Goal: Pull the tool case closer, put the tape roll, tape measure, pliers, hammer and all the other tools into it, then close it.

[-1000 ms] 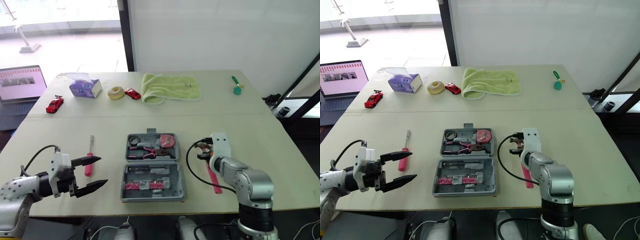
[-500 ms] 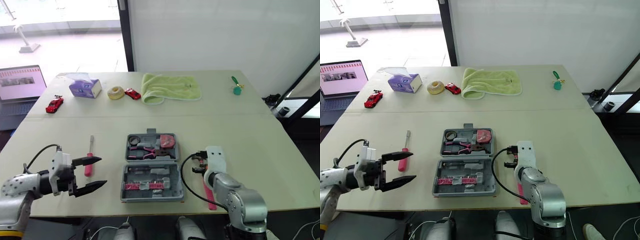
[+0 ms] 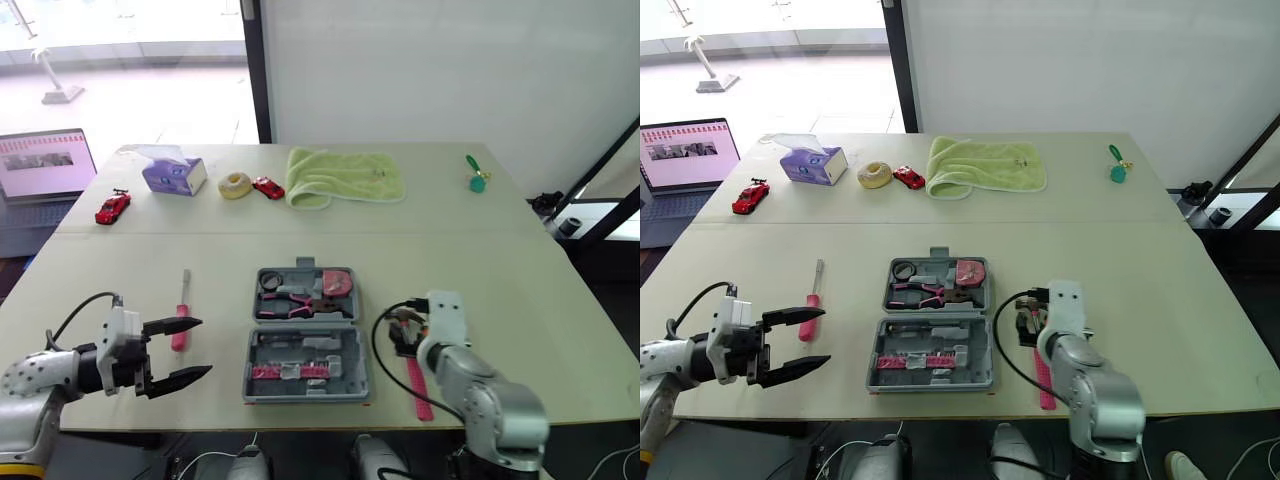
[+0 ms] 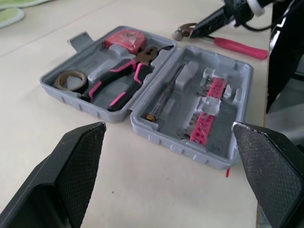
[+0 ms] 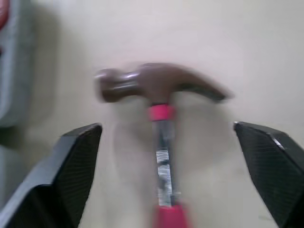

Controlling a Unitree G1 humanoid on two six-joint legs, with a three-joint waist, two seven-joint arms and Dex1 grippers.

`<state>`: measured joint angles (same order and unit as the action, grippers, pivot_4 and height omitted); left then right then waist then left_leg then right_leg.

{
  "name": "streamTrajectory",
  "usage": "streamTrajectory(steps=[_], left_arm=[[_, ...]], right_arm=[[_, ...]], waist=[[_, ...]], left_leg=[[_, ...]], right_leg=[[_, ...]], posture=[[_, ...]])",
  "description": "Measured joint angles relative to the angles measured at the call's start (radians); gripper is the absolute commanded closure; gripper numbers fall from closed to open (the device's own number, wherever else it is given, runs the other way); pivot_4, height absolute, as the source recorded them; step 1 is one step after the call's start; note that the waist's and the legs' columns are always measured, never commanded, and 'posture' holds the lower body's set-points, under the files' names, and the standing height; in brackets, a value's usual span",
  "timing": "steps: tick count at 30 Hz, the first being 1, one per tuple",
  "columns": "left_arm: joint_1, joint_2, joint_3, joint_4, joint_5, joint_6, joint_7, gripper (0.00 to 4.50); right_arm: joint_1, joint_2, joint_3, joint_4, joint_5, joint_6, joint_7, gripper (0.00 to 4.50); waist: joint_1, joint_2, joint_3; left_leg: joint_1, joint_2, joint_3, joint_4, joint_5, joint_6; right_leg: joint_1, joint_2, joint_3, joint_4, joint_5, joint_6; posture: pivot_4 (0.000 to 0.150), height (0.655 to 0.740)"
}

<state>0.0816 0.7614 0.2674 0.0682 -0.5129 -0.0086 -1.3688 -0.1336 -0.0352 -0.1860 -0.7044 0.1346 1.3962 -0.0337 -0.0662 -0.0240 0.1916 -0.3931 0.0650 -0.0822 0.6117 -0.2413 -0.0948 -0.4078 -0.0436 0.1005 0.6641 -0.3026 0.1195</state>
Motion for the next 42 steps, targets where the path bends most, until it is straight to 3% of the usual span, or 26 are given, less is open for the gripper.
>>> streamTrajectory(steps=[5, 8, 10, 12, 14, 18, 22, 25, 29, 32, 39, 42], left_arm=[[0.004, 0.000, 0.000, -0.031, -0.005, 0.006, 0.005, 0.00], [0.007, 0.009, 0.000, -0.034, -0.009, 0.026, -0.001, 0.00], [0.004, 0.018, -0.001, -0.033, -0.009, 0.029, -0.008, 0.00], [-0.013, 0.019, -0.010, -0.031, -0.010, 0.038, -0.018, 0.00], [-0.025, 0.019, -0.016, -0.031, -0.011, 0.041, -0.025, 0.00], [-0.057, 0.015, -0.031, -0.032, -0.009, 0.043, -0.022, 0.00], [-0.049, 0.012, -0.044, -0.035, -0.009, 0.044, -0.014, 0.00], [-0.040, 0.011, -0.045, -0.047, -0.009, 0.045, -0.002, 0.00], [-0.014, 0.011, -0.044, -0.067, -0.011, 0.047, 0.013, 0.00], [-0.005, 0.009, -0.044, -0.086, -0.013, 0.051, 0.026, 0.00], [0.014, 0.008, -0.042, -0.116, -0.022, 0.066, 0.050, 0.00], [0.027, 0.008, -0.041, -0.124, -0.023, 0.066, 0.055, 0.00]], right_arm=[[-0.077, -0.214, -0.024, -0.137, 0.082, 0.184, 0.145, 0.05], [-0.181, -0.555, 0.098, -0.136, 0.199, 0.155, 0.361, 0.05], [-0.239, -0.756, 0.195, -0.128, 0.233, 0.044, 0.496, 0.05], [-0.304, -0.963, 0.389, -0.025, 0.155, -0.253, 0.701, 0.05], [-0.357, -1.078, 0.527, 0.091, 0.036, -0.537, 0.864, 0.05], [-0.499, -1.095, 0.774, 0.408, -0.251, -1.208, 1.111, 0.05], [-0.588, -1.040, 0.884, 0.644, -0.412, -1.712, 1.210, 0.05], [-0.637, -0.979, 0.922, 0.771, -0.476, -1.958, 1.250, 0.05], [-0.683, -0.887, 0.965, 0.922, -0.582, -2.114, 1.268, 0.05], [-0.750, -0.797, 1.006, 1.058, -0.687, -2.189, 1.263, 0.91], [-0.859, -0.712, 1.042, 1.309, -0.863, -2.300, 1.172, 4.30], [-0.871, -0.694, 1.040, 1.352, -0.882, -2.318, 1.150, 4.44]], waist=[[-0.004, 0.000, 0.000], [-0.003, 0.006, 0.004], [-0.003, 0.005, 0.004], [-0.003, 0.006, 0.005], [-0.003, 0.006, 0.005], [-0.008, 0.005, 0.005], [-0.004, 0.005, 0.006], [-0.004, 0.005, 0.006], [-0.005, 0.005, 0.006], [-0.007, 0.003, 0.004], [-0.009, -0.006, 0.000], [-0.009, -0.009, -0.002]], left_leg=[[0.001, 0.000, 0.000, 0.000, 0.000, 0.000], [0.001, 0.000, 0.003, 0.000, 0.000, 0.000], [0.001, 0.000, 0.002, -0.001, -0.001, 0.002], [0.000, 0.000, 0.003, 0.001, -0.001, 0.002], [0.000, 0.000, 0.004, 0.001, -0.001, 0.002], [0.000, 0.000, 0.006, 0.001, -0.001, 0.002], [0.000, 0.000, 0.006, 0.000, -0.001, 0.002], [0.000, 0.000, 0.006, 0.000, -0.001, 0.002], [0.001, 0.000, 0.006, 0.002, -0.001, 0.002], [0.004, 0.001, 0.006, 0.002, -0.001, 0.001], [0.020, 0.001, 0.006, 0.001, -0.001, 0.001], [0.020, 0.001, 0.006, 0.001, -0.001, 0.001]], right_leg=[[0.000, 0.001, 0.000, 0.000, -0.001, -0.001], [0.000, -0.001, 0.002, -0.002, -0.001, -0.001], [0.000, 0.000, 0.001, -0.002, -0.001, -0.001], [0.000, -0.001, 0.001, -0.004, -0.001, 0.000], [0.002, -0.001, 0.001, -0.007, -0.001, 0.000], [0.002, -0.002, 0.002, -0.010, 0.002, 0.004], [0.001, -0.002, 0.002, -0.009, 0.003, 0.005], [0.001, -0.002, 0.002, -0.009, 0.003, 0.005], [0.003, -0.002, 0.002, -0.008, 0.003, 0.004], [0.005, -0.001, 0.002, -0.007, 0.003, 0.004], [0.021, -0.001, 0.002, -0.009, 0.001, -0.002], [0.021, 0.000, 0.002, -0.008, 0.001, -0.002]], posture=[[0.150, 0.7400], [0.150, 0.7400], [0.150, 0.7400], [0.150, 0.7400], [0.150, 0.7400], [0.150, 0.7400], [0.150, 0.7400], [0.150, 0.7400], [0.150, 0.7400], [0.150, 0.7400], [0.150, 0.7400], [0.150, 0.7400]])
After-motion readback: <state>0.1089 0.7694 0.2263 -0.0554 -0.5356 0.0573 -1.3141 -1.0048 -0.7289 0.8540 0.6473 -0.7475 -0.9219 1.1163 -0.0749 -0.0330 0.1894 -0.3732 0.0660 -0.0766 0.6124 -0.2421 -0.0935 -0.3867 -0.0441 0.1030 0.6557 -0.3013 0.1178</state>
